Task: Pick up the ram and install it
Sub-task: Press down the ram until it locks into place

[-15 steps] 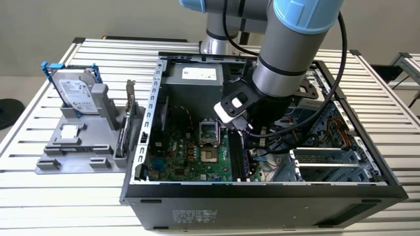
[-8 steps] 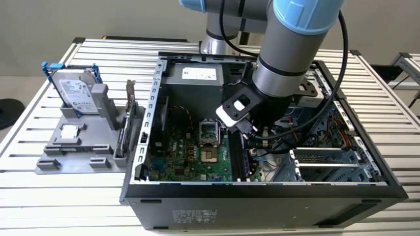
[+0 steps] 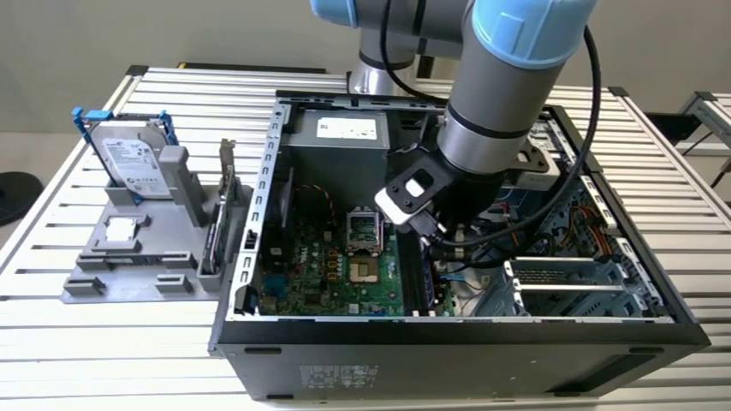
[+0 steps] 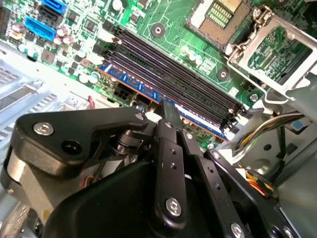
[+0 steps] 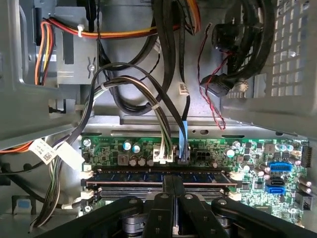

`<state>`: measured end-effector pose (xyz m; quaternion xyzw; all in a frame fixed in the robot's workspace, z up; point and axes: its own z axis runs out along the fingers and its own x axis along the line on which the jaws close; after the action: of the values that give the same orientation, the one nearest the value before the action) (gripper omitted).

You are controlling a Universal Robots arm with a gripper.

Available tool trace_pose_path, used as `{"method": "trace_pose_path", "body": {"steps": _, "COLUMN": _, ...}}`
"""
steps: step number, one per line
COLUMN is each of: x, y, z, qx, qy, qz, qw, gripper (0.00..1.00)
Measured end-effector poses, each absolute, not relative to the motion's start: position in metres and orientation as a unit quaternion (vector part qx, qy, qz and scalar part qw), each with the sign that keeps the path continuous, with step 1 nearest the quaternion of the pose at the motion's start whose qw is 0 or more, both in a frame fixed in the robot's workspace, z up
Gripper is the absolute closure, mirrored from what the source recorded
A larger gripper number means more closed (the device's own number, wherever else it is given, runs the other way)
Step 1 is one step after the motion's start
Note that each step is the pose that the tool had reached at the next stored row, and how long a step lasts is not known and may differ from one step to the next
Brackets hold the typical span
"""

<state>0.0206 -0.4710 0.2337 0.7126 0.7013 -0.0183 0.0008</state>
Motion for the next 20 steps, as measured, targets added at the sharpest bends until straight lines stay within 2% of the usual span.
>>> {"method": "trace_pose_path", "body": {"steps": 20, "x": 0.020, "y": -0.469, "z": 0.220, "qx": 0.713, "qy": 0.701, "qz": -0.018, "qw": 0.001, "gripper": 1.00}}
